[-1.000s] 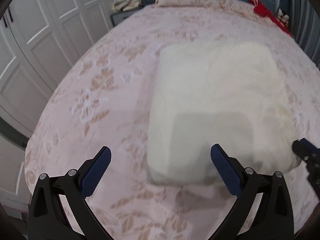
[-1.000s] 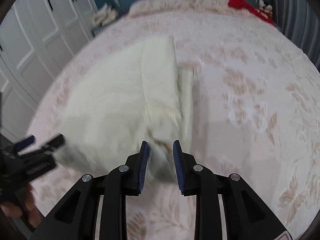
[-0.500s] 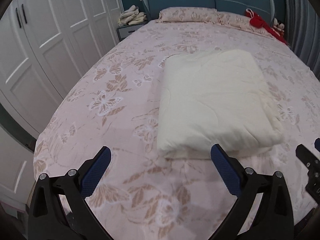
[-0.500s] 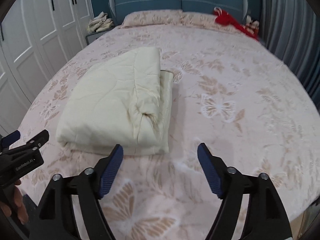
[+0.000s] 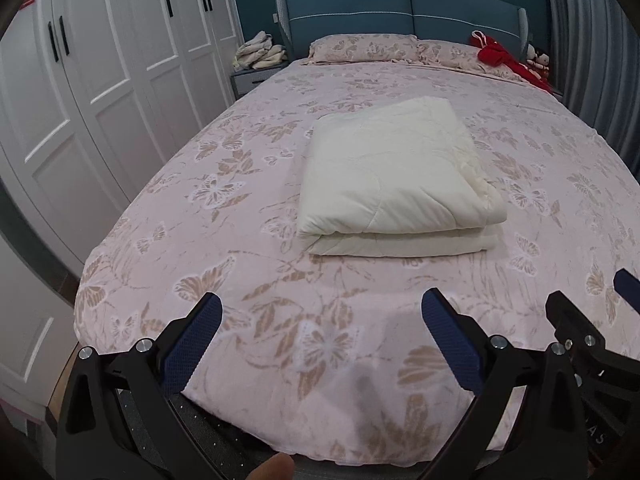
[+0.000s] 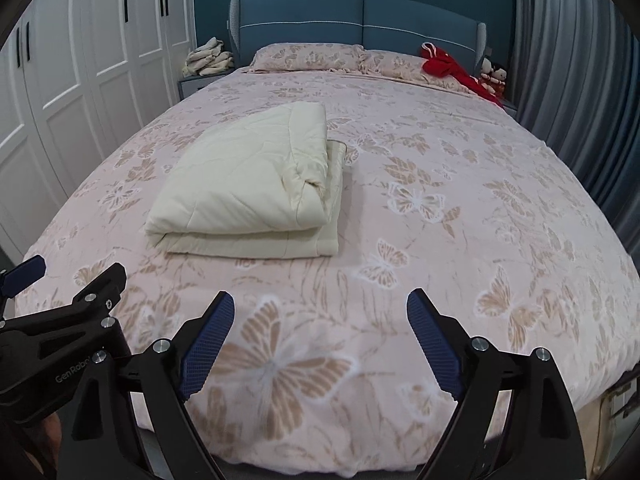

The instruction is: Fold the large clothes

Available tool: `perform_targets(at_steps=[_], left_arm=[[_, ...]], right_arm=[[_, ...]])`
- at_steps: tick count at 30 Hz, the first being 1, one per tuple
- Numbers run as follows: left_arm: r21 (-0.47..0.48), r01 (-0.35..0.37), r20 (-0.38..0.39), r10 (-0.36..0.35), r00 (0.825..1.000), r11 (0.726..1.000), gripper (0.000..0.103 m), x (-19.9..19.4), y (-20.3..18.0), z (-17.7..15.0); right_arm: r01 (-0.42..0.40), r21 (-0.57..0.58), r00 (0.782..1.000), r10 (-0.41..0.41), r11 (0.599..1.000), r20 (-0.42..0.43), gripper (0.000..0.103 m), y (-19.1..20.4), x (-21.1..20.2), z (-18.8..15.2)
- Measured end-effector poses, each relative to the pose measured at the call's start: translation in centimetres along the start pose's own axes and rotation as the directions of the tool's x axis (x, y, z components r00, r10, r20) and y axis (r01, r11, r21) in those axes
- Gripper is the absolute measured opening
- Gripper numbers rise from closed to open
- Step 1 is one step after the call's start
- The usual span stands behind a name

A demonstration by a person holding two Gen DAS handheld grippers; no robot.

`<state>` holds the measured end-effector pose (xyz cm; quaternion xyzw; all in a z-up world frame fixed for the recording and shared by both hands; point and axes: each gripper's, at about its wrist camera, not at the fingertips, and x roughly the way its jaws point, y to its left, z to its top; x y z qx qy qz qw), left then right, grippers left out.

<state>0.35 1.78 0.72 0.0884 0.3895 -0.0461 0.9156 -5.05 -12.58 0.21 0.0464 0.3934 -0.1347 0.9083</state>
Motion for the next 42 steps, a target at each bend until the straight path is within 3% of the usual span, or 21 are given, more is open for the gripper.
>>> perform_targets(at_steps=[11, 42], left_arm=[[-0.020, -0.023, 0.016, 0.023, 1.000, 1.000, 0.097, -1.4, -0.2, -2.2], [-0.019, -0.063, 0.046, 0.064, 0.997, 0.998, 0.094, -1.3, -0.2, -2.4]], right_arm=[[-0.001, 0.049, 1.000, 0.001, 0.999, 0.004, 0.086, -0.4, -1.2, -2.6], [0.008, 0.038, 1.000, -0.009, 0.999, 0.023, 0.086, -0.3, -1.2, -2.5]])
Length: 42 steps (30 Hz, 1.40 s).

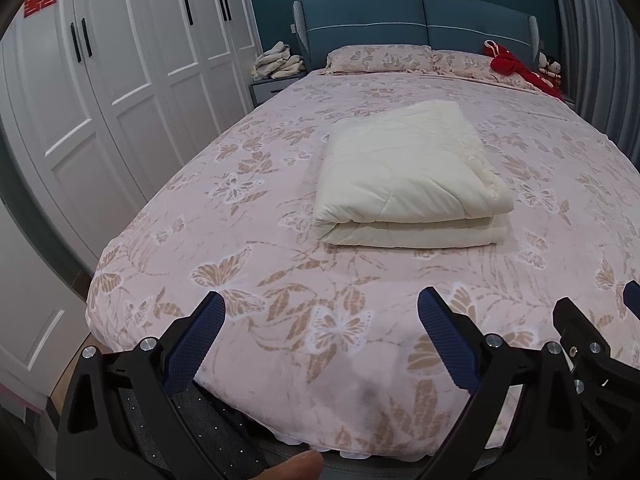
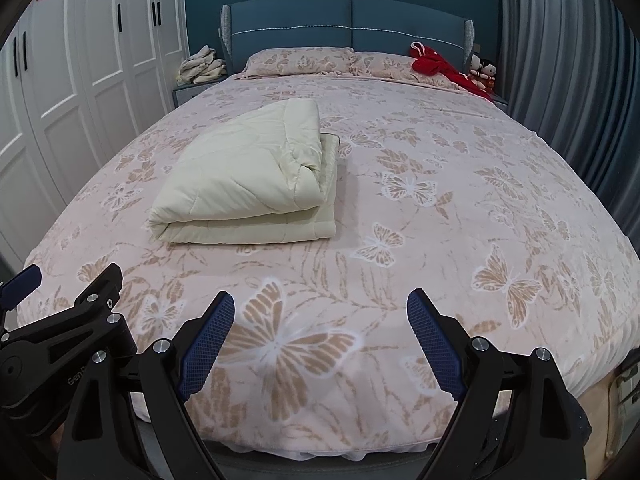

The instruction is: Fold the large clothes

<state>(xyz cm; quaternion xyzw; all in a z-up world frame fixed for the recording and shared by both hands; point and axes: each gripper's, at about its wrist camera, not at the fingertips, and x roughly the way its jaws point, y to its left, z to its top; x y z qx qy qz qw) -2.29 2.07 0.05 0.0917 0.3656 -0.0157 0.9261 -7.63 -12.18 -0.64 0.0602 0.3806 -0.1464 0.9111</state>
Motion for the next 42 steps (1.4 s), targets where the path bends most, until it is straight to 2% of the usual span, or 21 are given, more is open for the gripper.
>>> perform_targets(at_steps=[6, 30, 35, 42], left_arm=[[0.000, 0.015, -0.009, -0.015, 1.000, 1.000, 0.090, 0.2, -0.1, -0.1], [-0.007, 0.026, -0.023, -0.026, 0.999, 1.000, 0.089, 0.9, 0.1, -0.4], [0.004, 0.033, -0.026, -0.033, 0.999, 0.999, 0.084, 0.9, 0.1, -0.4], [0.005, 0.031, -0.026, -0.031, 0.999, 0.999, 0.084, 1.1, 0.1, -0.5]], right_arm=[[0.000, 0.000, 1.000, 0.000, 1.000, -0.005, 0.086, 0.0, 0.3, 0.0], [0.008, -0.005, 1.000, -0.008, 1.000, -0.008, 0.086, 0.0, 0.6, -0.3], [0.010, -0.002, 1.000, -0.010, 1.000, -0.012, 0.086, 0.1, 0.6, -0.3], [0.009, -0.004, 1.000, -0.009, 1.000, -0.012, 0.086, 0.4, 0.7, -0.4]])
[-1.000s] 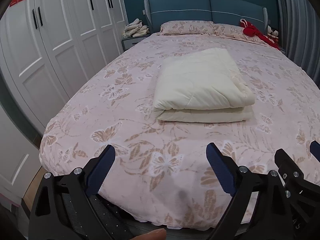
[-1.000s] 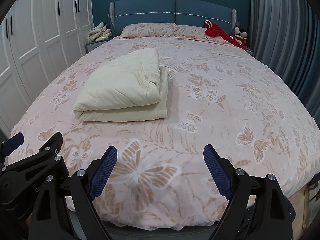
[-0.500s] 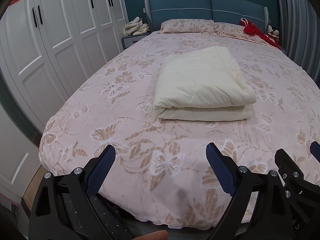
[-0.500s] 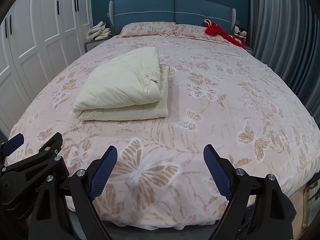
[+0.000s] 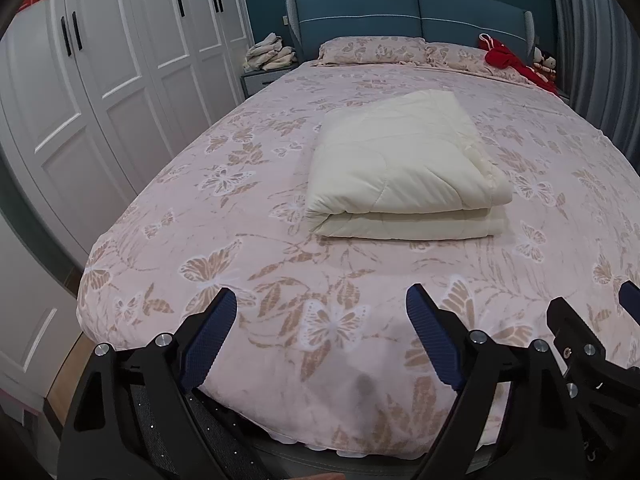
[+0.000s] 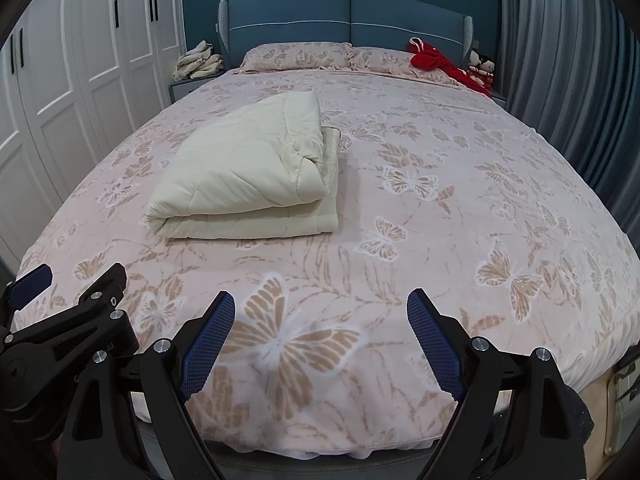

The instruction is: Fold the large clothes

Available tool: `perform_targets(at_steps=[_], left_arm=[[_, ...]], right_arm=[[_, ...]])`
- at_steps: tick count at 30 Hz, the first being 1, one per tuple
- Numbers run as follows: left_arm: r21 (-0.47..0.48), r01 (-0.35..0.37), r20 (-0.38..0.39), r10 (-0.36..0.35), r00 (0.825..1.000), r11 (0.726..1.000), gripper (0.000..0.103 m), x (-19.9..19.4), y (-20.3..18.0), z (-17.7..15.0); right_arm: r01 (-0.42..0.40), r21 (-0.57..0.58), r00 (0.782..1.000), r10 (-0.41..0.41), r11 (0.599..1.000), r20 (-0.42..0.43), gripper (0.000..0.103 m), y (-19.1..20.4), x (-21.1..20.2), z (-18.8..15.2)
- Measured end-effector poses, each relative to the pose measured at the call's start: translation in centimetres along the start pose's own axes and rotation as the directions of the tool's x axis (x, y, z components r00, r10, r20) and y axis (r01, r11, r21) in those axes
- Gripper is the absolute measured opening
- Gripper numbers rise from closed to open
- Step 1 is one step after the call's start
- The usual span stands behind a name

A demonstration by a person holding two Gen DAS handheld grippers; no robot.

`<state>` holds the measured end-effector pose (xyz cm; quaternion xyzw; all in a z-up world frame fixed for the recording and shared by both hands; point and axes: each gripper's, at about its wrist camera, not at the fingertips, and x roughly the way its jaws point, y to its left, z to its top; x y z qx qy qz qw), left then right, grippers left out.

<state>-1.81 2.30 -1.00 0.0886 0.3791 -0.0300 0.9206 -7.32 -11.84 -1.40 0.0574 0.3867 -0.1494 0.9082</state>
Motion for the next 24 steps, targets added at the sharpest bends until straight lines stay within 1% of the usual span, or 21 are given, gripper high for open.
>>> perform_targets(at_steps=[13, 21, 24], left_arm=[[-0.004, -0.003, -0.003, 0.003, 1.000, 1.000, 0.084, 0.18, -0.09, -0.12], [-0.005, 0.016, -0.019, -0.016, 1.000, 1.000, 0.084, 0.71, 0.22, 0.04], [-0.004, 0.006, -0.013, -0.006, 1.000, 1.000, 0.084, 0.79, 0.27, 0.07]], right_arm=[[-0.003, 0.002, 1.000, 0.003, 1.000, -0.005, 0.086, -0.02, 0.21, 0.01], [-0.007, 0.000, 1.000, 0.007, 1.000, -0.005, 0.086, 0.00, 0.28, -0.03], [-0.007, -0.001, 1.000, 0.007, 1.000, -0.005, 0.086, -0.08, 0.35, -0.03]])
